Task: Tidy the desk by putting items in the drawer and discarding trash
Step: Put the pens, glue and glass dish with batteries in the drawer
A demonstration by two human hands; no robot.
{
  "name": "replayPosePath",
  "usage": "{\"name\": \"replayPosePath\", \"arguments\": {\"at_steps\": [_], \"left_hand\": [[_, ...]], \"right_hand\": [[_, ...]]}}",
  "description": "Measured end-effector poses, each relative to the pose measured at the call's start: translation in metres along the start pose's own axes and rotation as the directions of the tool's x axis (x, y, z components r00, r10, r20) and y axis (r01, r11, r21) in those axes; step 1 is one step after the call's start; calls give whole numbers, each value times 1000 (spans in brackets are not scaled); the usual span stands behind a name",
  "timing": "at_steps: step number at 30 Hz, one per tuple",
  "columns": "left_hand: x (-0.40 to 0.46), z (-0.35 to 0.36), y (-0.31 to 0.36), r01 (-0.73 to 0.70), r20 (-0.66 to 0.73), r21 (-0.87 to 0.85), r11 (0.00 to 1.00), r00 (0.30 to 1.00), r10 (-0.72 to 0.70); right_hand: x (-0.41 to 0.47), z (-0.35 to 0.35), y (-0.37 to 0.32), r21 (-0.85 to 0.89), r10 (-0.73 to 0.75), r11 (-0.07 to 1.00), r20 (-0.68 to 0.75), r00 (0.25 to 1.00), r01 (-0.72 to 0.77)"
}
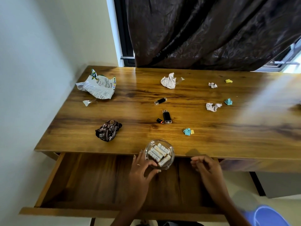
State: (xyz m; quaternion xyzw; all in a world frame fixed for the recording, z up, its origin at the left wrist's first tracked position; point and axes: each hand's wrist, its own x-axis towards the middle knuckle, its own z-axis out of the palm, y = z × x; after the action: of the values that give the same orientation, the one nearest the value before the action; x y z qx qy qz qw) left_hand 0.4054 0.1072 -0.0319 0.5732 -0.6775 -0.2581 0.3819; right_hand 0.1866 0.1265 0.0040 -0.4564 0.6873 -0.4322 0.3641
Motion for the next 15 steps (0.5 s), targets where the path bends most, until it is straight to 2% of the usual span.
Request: {"name": "replayPosePath", "arguments": {"at_steps": [3, 5, 8, 12, 15], "left_hand": [[-11, 13, -2, -161, 9, -34, 986, 987, 161], [-18, 20, -1, -238, 54, -60, 969, 969, 242], [-25, 29, 0, -311, 170, -51, 949, 934, 315], [-30, 34, 1, -246, 399, -77, 966, 880, 256], [-27, 37, 3, -209, 526, -75, 975, 822, 217]], "right_hand": [[-3, 10, 6, -14, 83, 997, 134, 988, -81], [-7, 13, 9, 36, 106, 992, 230, 967, -117], [-14, 13, 12, 94, 144, 980, 274, 951, -175], [-16, 6, 26, -70, 185, 982, 177, 967, -176], [-17, 1, 35, -193, 235, 960, 168, 957, -202]]}}
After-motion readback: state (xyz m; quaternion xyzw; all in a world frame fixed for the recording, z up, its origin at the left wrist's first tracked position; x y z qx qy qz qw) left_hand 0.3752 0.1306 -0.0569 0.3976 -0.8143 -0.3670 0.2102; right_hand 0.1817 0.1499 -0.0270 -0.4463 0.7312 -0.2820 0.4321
